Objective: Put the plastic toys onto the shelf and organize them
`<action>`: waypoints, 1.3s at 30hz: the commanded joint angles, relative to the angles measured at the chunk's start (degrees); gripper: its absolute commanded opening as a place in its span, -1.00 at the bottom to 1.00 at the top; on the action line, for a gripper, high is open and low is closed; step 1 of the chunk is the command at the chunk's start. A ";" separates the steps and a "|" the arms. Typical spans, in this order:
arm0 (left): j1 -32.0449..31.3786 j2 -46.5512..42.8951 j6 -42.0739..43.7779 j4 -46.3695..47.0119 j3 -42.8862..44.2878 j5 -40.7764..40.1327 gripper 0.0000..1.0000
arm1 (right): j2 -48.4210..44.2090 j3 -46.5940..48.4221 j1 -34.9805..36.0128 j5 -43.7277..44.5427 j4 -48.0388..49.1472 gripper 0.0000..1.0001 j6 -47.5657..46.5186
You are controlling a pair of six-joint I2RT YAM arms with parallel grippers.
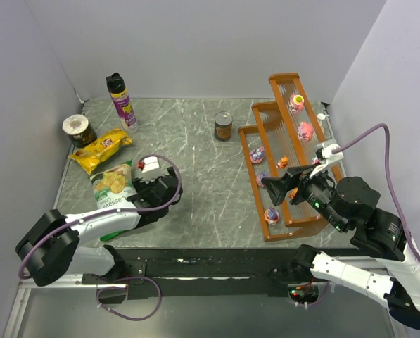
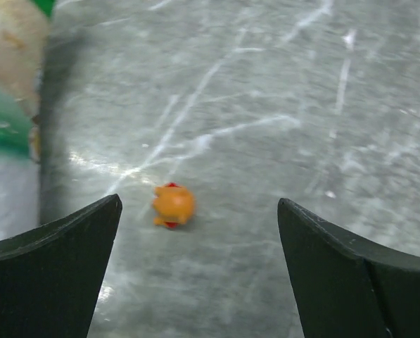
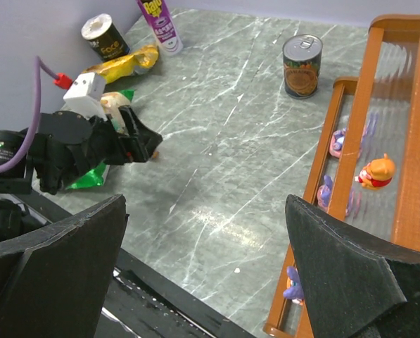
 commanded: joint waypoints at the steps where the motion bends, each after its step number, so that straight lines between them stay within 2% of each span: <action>1: 4.60 -2.81 -5.61 -0.08 -2.66 2.33 0.93 | 0.99 -0.07 0.01 -0.68 2.77 0.99 -0.34; 3: 6.55 -3.51 -5.17 1.68 -4.07 4.80 0.84 | 1.08 -0.24 0.09 -0.76 2.86 0.99 -0.51; 4: 8.47 -4.12 -5.25 1.95 -4.42 6.55 0.71 | 1.16 -0.24 0.01 -0.76 2.95 0.99 -0.60; 6: 10.33 -4.66 -5.52 3.43 -5.56 8.15 0.58 | 1.16 -0.24 0.09 -0.76 2.86 0.99 -0.51; 7: 11.90 -4.83 -5.60 3.71 -5.92 8.68 0.42 | 1.25 -0.24 0.01 -0.85 2.95 0.99 -0.69; 9: 13.32 -4.75 -6.22 4.50 -6.80 10.00 0.25 | 1.25 -0.33 0.09 -0.76 3.12 0.99 -0.78; 10: 14.28 -4.31 -6.66 4.59 -6.97 10.00 0.04 | 1.25 -0.24 0.09 -0.85 3.04 0.99 -0.69; 12: 14.99 -3.52 -6.75 5.99 -7.68 10.26 -0.14 | 1.34 -0.24 0.00 -0.85 3.03 0.99 -0.78; 13: 15.86 -2.30 -6.84 6.34 -7.68 10.61 -0.34 | 1.34 -0.24 0.00 -0.85 3.03 0.99 -0.87; 19: 17.28 2.54 -7.27 6.70 -6.63 13.60 -0.92 | 1.25 -0.33 0.01 -0.68 2.86 0.99 -0.69; 22: 17.28 2.46 -8.33 7.66 -7.32 15.79 -0.98 | 1.17 -0.33 0.09 -0.59 2.68 0.99 -0.69; 39: 17.19 -2.46 -6.75 16.54 -14.54 27.22 -0.98 | 0.90 -1.56 0.00 -0.94 3.74 0.99 -0.34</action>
